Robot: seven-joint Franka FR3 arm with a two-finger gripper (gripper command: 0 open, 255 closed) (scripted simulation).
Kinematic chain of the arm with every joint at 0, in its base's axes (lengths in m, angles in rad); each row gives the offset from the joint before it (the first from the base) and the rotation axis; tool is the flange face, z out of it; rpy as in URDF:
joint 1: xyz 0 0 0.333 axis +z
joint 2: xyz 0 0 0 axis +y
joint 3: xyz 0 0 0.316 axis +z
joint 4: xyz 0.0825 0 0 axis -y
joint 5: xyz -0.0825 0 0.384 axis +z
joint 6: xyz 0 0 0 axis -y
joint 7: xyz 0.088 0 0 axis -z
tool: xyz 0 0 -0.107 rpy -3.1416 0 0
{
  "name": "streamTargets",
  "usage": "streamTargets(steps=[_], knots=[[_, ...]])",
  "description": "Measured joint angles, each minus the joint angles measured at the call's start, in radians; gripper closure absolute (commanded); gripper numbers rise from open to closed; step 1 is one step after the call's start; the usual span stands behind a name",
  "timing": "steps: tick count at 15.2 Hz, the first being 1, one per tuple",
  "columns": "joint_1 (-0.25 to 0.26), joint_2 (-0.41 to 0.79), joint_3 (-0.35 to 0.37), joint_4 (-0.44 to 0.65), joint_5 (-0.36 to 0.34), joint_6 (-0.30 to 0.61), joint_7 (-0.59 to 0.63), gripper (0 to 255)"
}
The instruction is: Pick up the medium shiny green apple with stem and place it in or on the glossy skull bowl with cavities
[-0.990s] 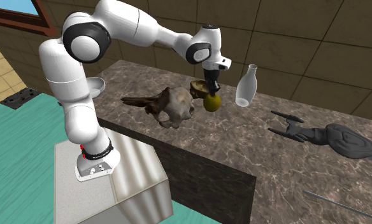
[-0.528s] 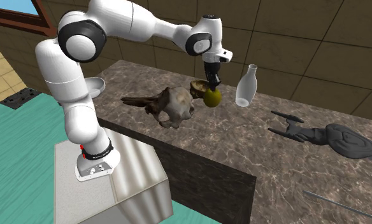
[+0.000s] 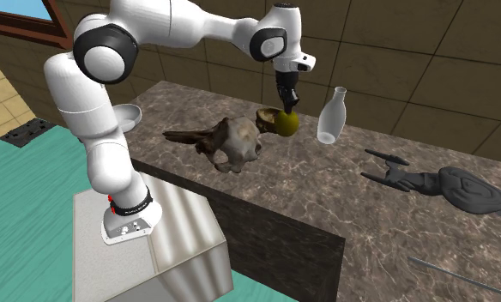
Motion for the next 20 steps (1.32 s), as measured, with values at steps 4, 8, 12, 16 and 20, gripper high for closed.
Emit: streamTargets(steps=[4,8,12,16,20], knots=[[0.001,-0.007,0.001,0.043,0.001,-0.050,-0.001,255],[0.000,-0.009,0.000,0.098,0.002,-0.107,-0.007,255],[0.001,-0.008,0.001,0.148,0.003,-0.156,-0.008,255],[0.034,0.007,0.028,0.210,-0.005,-0.207,0.050,255],[0.083,0.048,0.064,0.323,-0.018,-0.284,0.131,255]])
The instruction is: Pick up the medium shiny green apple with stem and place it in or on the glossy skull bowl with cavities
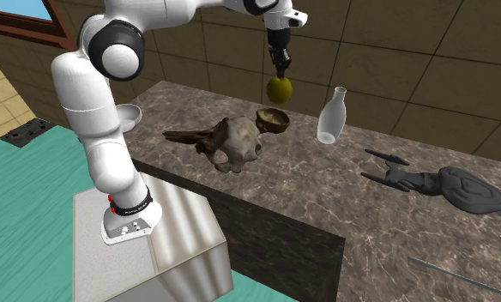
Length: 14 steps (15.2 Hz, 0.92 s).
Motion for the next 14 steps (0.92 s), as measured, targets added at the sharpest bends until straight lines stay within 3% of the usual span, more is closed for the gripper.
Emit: streamTargets(steps=[6,14], knots=[[0.077,0.085,0.049,0.184,-0.024,-0.109,0.116,255],[0.081,0.069,0.053,0.072,-0.025,-0.015,0.135,255]])
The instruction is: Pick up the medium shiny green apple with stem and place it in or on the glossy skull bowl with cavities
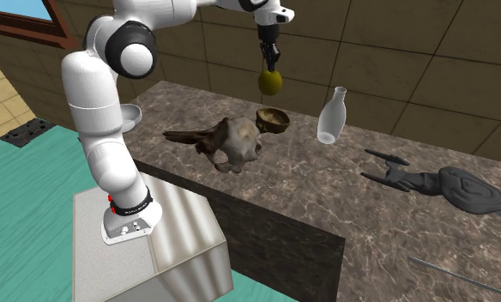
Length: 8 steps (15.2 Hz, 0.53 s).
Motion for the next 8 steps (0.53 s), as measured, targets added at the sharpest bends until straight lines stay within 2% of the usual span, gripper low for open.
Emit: streamTargets(steps=[8], knots=[[-0.002,-0.016,-0.001,-0.130,-0.001,0.113,0.009,255]])
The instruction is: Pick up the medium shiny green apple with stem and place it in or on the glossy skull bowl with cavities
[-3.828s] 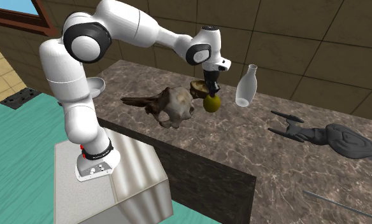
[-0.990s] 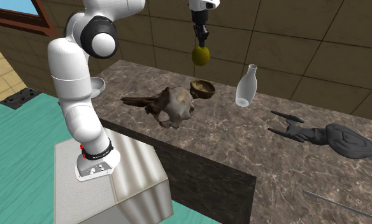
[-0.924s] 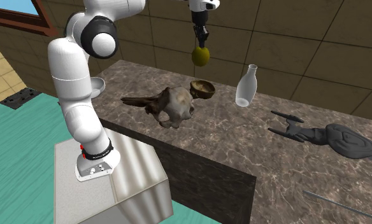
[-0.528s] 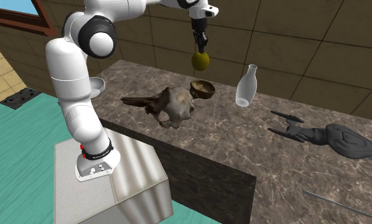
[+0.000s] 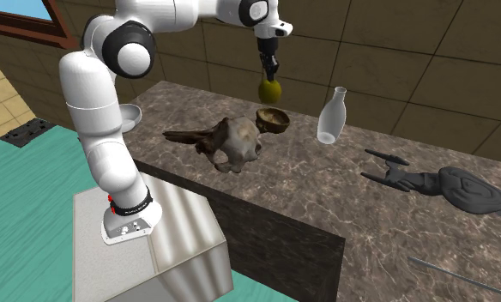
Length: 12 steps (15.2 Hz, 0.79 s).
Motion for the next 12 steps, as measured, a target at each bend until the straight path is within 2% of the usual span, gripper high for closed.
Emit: streamTargets(steps=[9,12], knots=[[-0.003,0.006,-0.002,-0.116,-0.004,0.122,0.008,255],[-0.003,0.005,-0.002,-0.129,-0.004,0.135,0.010,255]])
